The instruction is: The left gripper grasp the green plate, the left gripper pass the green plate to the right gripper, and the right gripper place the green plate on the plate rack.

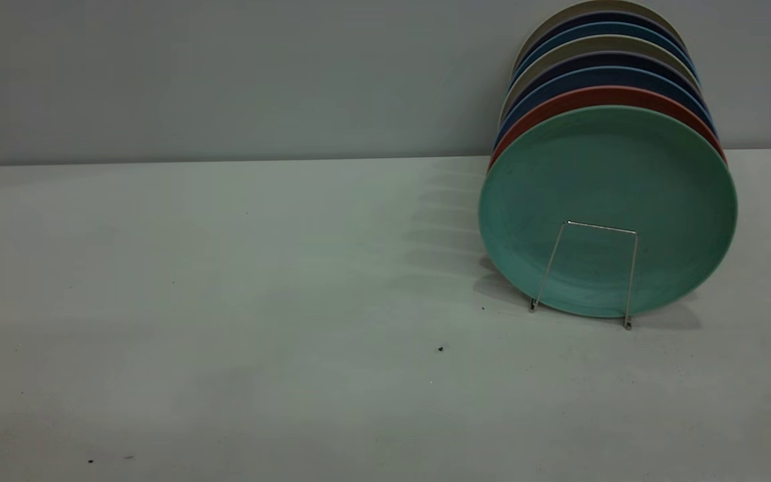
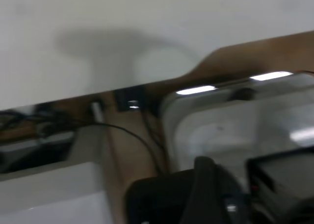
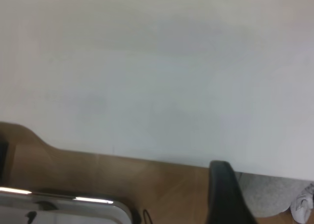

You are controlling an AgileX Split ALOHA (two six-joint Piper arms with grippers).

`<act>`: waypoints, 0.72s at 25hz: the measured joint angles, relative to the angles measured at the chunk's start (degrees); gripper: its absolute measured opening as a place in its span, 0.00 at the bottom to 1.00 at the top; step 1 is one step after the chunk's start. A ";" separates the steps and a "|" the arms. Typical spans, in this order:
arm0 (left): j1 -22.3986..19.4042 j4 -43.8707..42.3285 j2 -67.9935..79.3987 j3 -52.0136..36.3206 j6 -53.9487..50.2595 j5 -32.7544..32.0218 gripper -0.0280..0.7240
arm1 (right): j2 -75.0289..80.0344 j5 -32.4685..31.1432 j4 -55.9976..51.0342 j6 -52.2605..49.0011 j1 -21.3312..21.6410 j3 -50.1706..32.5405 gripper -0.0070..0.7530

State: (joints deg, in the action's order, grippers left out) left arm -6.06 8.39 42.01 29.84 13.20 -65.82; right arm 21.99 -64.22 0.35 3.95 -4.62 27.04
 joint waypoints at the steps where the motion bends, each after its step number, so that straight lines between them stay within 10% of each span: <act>1: 0.00 -1.39 -1.27 -0.52 -0.68 0.31 0.82 | 0.00 0.00 -0.35 -0.23 0.00 0.00 0.57; 18: 0.00 -3.27 -26.63 -1.89 -2.47 2.16 0.82 | -0.35 0.00 -1.23 -0.61 0.00 0.00 0.46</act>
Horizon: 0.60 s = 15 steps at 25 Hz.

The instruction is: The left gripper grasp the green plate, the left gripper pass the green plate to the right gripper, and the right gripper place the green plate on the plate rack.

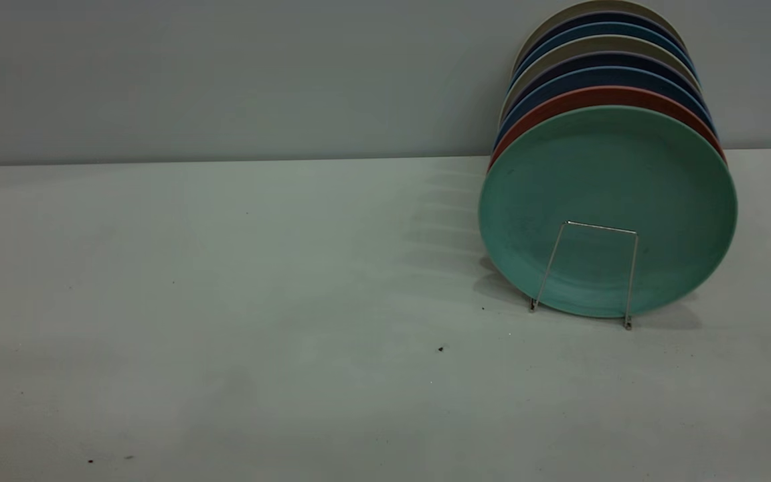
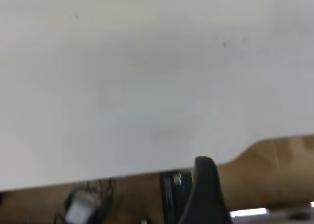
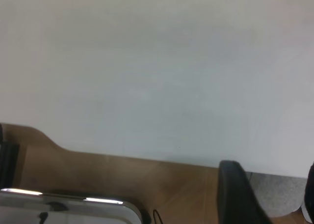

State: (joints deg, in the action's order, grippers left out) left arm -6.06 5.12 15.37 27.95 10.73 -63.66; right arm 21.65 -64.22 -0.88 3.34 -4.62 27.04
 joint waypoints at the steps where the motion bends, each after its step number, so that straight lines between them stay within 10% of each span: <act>1: 0.00 0.00 -1.25 0.00 0.00 -0.07 0.82 | -0.71 0.00 0.00 0.00 0.00 0.00 0.46; 15: 1.86 0.00 -16.29 0.00 0.00 -1.44 0.82 | -22.61 -0.87 -0.03 0.00 0.11 0.00 0.33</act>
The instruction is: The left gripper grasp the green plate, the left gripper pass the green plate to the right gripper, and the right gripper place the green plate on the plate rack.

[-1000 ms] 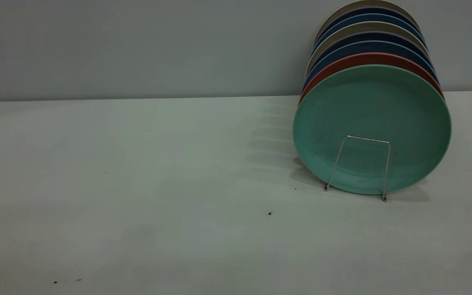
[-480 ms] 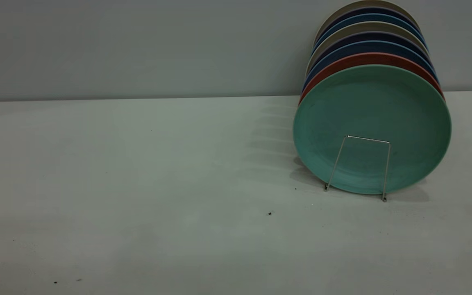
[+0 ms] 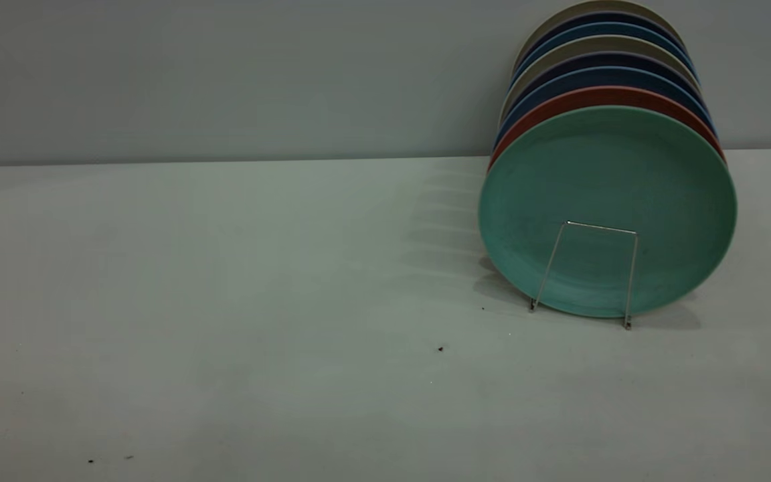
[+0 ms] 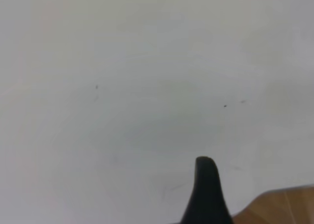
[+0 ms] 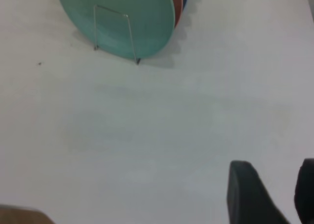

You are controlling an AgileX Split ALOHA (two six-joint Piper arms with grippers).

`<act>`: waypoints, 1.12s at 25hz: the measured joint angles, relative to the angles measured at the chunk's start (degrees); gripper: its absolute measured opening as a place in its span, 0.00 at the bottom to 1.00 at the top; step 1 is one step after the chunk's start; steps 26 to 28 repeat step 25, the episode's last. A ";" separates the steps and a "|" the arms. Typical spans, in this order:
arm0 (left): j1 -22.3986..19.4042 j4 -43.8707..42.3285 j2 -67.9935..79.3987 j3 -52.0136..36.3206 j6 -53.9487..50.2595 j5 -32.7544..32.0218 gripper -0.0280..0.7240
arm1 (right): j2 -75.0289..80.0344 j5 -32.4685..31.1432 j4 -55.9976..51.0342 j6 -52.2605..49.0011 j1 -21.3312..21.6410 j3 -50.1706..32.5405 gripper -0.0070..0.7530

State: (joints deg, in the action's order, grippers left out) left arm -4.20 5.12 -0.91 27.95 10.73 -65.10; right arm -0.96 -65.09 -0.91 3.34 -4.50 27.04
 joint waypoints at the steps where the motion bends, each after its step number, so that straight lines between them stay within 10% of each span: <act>1: 0.74 0.00 -0.16 0.00 0.00 -0.20 0.82 | 0.00 0.00 0.00 0.00 0.00 0.00 0.32; 28: 3.78 0.00 -0.33 0.00 0.00 -0.20 0.82 | 0.00 0.00 -0.04 0.00 0.07 0.00 0.32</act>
